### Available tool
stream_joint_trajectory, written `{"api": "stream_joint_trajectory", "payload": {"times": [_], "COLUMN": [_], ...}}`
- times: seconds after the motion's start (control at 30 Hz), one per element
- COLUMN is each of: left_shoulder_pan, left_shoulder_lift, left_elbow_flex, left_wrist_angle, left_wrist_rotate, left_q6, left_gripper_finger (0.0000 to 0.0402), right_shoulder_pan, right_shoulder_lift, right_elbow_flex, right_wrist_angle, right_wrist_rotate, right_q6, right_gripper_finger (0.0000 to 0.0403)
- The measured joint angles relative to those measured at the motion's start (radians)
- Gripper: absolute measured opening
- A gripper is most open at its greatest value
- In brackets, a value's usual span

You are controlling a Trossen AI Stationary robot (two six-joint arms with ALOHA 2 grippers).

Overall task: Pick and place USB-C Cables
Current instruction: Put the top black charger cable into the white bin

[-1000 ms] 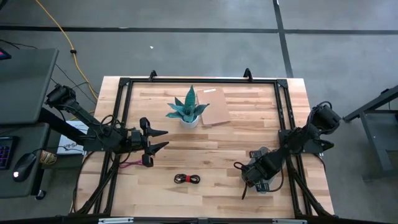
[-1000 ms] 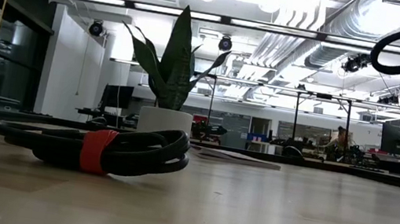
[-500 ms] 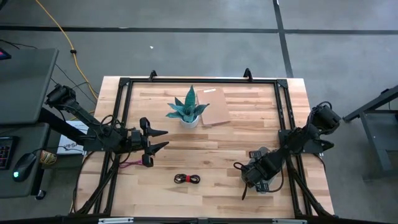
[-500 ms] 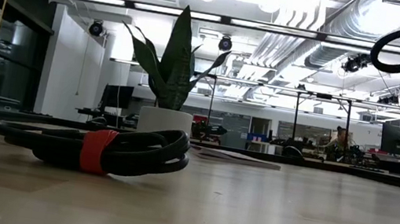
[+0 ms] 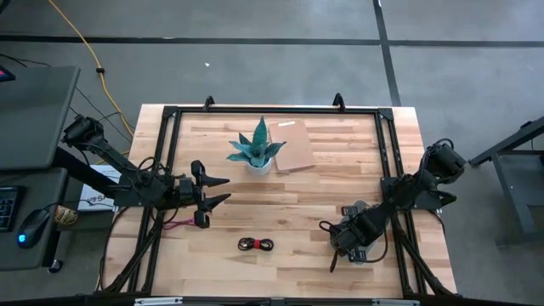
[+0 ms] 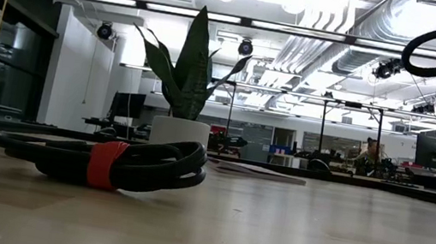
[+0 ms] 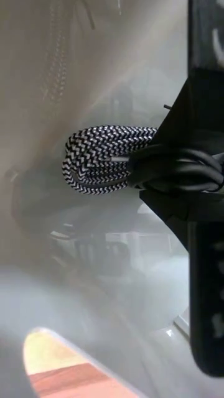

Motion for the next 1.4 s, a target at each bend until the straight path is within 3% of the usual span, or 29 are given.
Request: {"api": "stream_joint_trajectory", "payload": {"times": [0.67, 1.4], "left_shoulder_pan": [0.0, 0.0], "left_shoulder_lift": [0.0, 0.0], "left_elbow_flex": [0.0, 0.0], "left_wrist_angle": [0.0, -0.001], "left_wrist_rotate": [0.0, 0.0], "left_q6": [0.0, 0.0], "left_gripper_finger": [0.0177, 0.0177], "right_shoulder_pan": [0.0, 0.0], "right_shoulder_lift": [0.0, 0.001], "right_elbow_flex": [-0.001, -0.001], "right_wrist_angle": [-0.001, -0.001], "right_wrist_rotate": [0.016, 0.05], "right_q6": [-0.005, 0.03], "right_gripper_finger": [0.0068, 0.0193]}}
